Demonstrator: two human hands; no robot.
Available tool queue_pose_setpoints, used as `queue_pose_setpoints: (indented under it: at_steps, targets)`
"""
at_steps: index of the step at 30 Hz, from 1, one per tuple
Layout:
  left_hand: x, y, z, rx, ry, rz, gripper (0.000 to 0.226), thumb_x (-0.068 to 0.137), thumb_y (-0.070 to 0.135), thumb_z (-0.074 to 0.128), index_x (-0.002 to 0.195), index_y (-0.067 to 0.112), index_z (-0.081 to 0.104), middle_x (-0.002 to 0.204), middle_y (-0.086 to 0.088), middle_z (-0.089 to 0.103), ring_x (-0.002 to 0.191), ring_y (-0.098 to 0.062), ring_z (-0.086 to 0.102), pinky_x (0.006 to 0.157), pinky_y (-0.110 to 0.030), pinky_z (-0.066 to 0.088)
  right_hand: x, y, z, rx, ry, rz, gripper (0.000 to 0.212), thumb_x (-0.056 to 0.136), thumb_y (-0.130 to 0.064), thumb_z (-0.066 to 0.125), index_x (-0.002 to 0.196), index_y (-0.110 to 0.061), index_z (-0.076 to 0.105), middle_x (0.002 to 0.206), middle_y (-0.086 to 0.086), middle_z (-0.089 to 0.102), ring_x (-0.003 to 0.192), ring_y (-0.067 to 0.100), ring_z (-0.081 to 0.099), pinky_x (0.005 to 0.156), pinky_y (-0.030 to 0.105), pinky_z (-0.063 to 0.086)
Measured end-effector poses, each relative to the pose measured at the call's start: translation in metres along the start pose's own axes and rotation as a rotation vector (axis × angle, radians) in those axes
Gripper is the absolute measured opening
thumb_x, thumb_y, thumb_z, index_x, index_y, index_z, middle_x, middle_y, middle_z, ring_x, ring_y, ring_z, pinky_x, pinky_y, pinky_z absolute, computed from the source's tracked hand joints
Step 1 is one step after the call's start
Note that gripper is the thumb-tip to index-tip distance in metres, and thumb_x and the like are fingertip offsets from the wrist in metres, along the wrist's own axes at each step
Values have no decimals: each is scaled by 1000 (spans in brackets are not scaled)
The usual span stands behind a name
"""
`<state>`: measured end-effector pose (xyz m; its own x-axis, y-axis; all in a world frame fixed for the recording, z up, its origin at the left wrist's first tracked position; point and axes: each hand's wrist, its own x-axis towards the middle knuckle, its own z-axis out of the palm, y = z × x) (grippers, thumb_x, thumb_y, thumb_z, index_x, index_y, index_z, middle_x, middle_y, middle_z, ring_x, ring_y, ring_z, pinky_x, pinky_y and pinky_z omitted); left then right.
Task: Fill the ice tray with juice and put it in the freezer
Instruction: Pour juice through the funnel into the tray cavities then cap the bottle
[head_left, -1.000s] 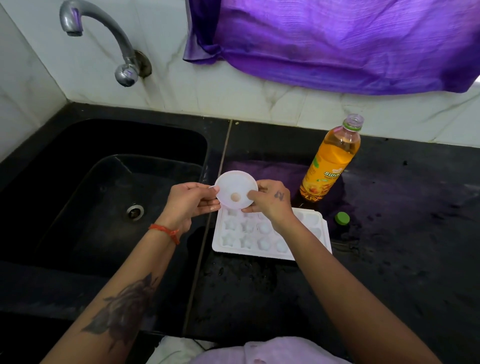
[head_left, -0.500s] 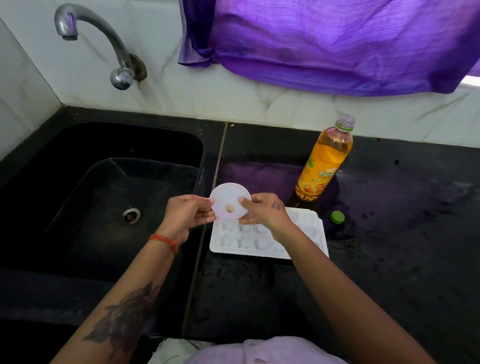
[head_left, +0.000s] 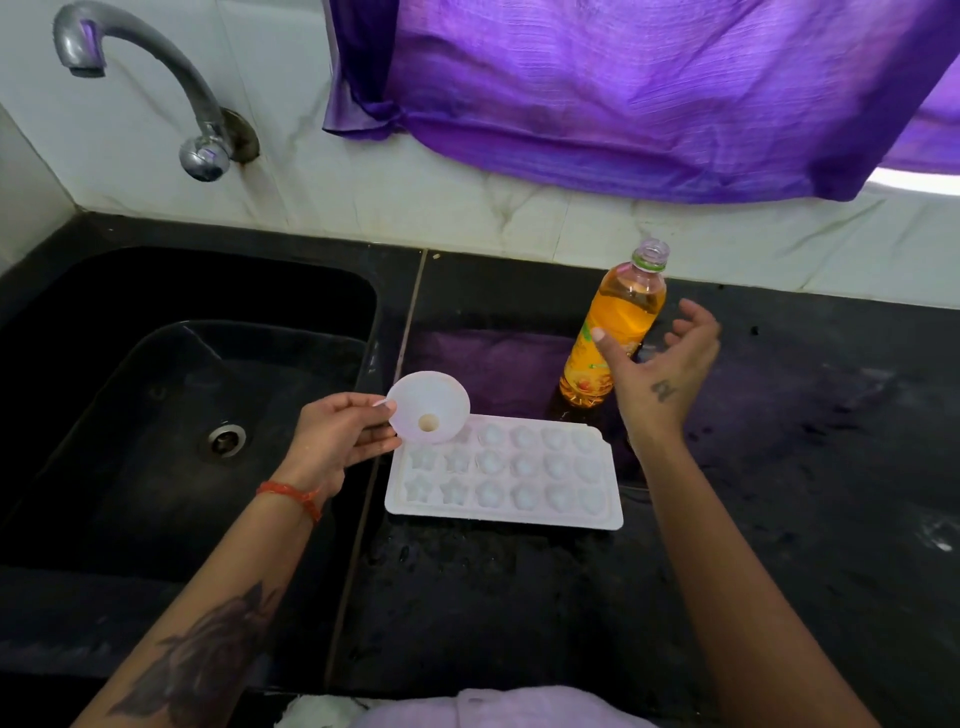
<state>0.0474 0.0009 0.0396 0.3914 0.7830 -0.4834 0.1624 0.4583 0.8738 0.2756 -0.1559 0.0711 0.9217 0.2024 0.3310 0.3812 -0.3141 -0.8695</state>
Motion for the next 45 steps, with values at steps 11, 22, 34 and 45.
queue_pose_setpoints:
  at_steps: [11, 22, 34, 45]
  targets:
    - [-1, -4, 3, -25, 20, 24, 6, 83, 7, 67, 89, 5, 66, 87, -13, 71, 76, -22, 70, 54, -23, 57, 30, 17, 28, -51, -154, 33, 86, 64, -34, 84, 134, -19, 37, 124, 7, 55, 109, 25, 55, 83, 32, 46]
    - [1, -3, -6, -85, 34, -32, 6, 82, 3, 67, 87, 3, 68, 74, -8, 70, 61, -14, 67, 55, -26, 58, 2, -19, 26, -150, -425, -309, 77, 57, -33, 86, 124, -22, 48, 103, -3, 62, 86, 14, 55, 75, 29, 46]
    - [3, 2, -2, -82, 28, -47, 9, 82, 2, 66, 91, 2, 68, 77, -9, 69, 62, -13, 63, 59, -30, 60, -2, -20, 31, -526, -682, -601, 77, 67, -34, 82, 132, -27, 42, 119, 4, 63, 105, 28, 61, 84, 43, 52]
    - [0, 8, -3, -95, 44, -45, 7, 82, 2, 66, 89, 4, 69, 72, -7, 70, 61, -12, 63, 55, -28, 58, -7, -21, 39, -589, -654, -762, 75, 66, -31, 83, 131, -23, 46, 115, 7, 66, 99, 31, 64, 68, 28, 41]
